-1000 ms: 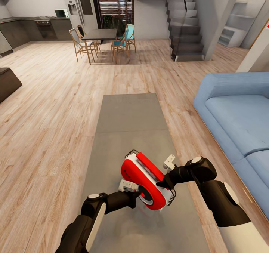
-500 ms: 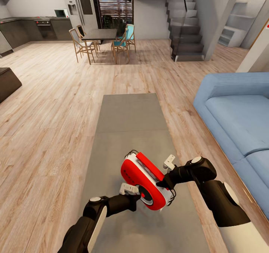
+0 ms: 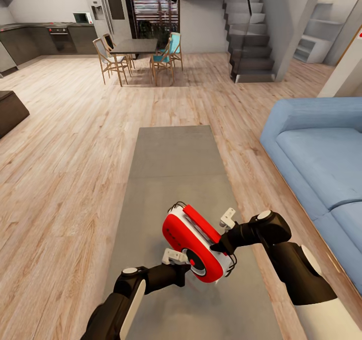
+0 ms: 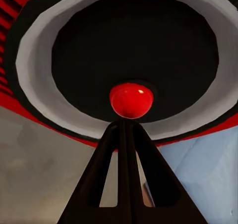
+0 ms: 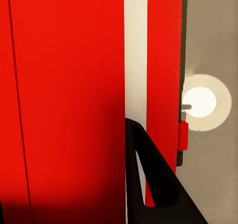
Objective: Turn on the radio receiver that's on the table in the living room.
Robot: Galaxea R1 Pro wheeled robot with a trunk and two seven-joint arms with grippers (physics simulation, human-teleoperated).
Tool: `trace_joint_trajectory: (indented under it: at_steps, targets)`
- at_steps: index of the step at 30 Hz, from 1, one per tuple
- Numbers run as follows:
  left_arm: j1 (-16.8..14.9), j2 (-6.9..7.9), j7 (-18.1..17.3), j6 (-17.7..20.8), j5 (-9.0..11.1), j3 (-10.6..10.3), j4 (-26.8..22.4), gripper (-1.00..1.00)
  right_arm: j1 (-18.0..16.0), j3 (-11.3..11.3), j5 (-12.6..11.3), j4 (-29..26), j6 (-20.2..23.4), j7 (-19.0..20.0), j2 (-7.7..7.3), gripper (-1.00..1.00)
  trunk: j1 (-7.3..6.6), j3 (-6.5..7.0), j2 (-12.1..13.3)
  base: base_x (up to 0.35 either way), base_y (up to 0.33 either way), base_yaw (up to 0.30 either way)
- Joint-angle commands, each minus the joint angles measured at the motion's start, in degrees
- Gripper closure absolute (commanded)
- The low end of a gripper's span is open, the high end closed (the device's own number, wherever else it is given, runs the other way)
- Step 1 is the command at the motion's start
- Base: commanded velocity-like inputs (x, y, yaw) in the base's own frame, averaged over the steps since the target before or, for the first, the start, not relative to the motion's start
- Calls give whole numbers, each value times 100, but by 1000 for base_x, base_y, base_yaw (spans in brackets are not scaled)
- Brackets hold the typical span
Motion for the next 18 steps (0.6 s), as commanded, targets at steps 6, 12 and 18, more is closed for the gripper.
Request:
trace_joint_trajectory:
  at_steps: [6, 12, 18]
  targets:
    - [-213, 0, 1, -256, 48, 3, 334, 100, -1, 180, -22, -1, 23, 1, 0, 100, 0, 0, 0, 0, 0, 0]
    - [-273, 0, 10, -386, 52, 3, 461, 100, -1, 258, -22, -1, 29, 1, 0, 100, 0, 0, 0, 0, 0, 0]
    - [-287, 0, 10, -404, 58, 3, 512, 100, -1, 272, -22, -1, 29, 0, 0, 100, 0, 0, 0, 0, 0, 0]
